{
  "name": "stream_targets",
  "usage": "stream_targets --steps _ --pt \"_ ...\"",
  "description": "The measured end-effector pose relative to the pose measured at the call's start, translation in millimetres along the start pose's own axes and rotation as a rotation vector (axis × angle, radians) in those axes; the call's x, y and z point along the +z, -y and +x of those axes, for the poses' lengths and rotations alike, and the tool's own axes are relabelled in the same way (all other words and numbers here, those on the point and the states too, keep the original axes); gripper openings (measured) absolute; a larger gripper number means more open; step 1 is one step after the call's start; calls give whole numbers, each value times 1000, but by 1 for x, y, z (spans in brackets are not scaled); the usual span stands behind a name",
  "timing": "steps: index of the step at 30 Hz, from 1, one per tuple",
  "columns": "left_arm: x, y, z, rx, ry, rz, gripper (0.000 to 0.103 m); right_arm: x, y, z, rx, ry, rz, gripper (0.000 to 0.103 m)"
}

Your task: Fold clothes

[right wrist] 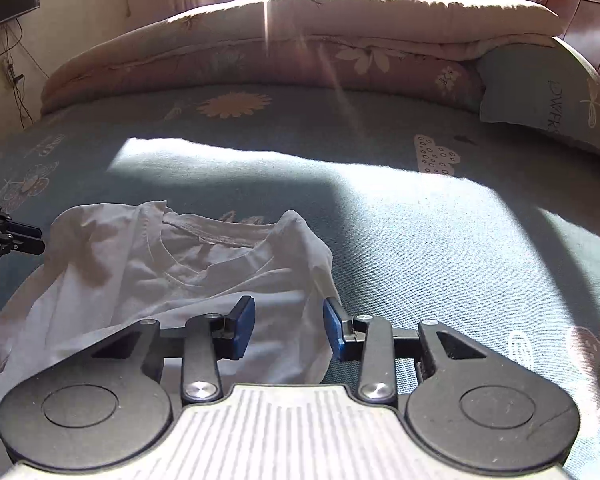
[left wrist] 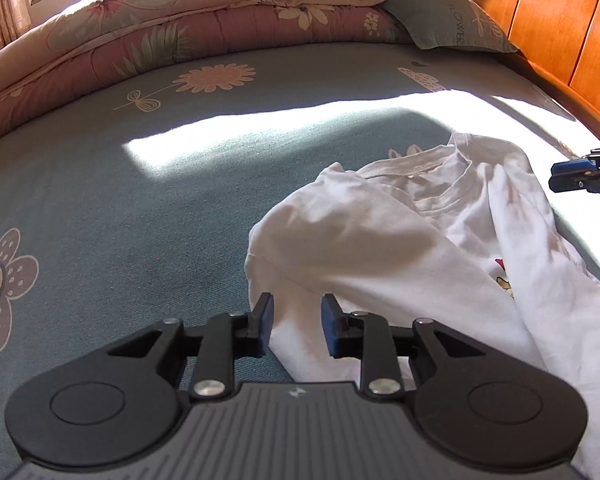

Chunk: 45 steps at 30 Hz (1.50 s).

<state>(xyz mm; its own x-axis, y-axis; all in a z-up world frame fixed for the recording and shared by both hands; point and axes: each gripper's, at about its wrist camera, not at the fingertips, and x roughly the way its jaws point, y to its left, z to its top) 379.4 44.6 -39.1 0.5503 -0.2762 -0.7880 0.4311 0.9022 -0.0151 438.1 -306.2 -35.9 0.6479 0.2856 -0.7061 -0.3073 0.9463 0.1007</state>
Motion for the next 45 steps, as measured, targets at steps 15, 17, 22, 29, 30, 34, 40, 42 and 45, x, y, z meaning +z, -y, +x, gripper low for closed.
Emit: stream_targets --steps 15,17,22,29,30,34,40,42,45 --pt "-118 70 -62 -54 -6 -166 56 -142 -75 -137 128 6 135 67" --pt "-123 69 -55 -43 6 -217 56 -158 -82 -148 142 12 175 68" --pt "-128 74 -36 21 1 -226 30 -188 -97 -172 160 21 226 70" --pt "-123 54 -54 104 11 -206 6 -199 -100 -192 127 48 198 70" --pt "-122 48 -58 129 12 -195 6 -199 -99 -194 125 50 196 70" --pt "-118 19 -78 220 8 -184 6 -197 -97 -193 131 55 199 70" --pt "-114 -31 -100 368 -10 -173 6 -191 -103 -189 143 57 186 70" --pt "-111 -46 -106 408 -16 -173 7 -190 -104 -188 137 57 180 70" --pt "-105 -61 -109 438 -25 -159 7 -187 -103 -187 132 56 181 70"
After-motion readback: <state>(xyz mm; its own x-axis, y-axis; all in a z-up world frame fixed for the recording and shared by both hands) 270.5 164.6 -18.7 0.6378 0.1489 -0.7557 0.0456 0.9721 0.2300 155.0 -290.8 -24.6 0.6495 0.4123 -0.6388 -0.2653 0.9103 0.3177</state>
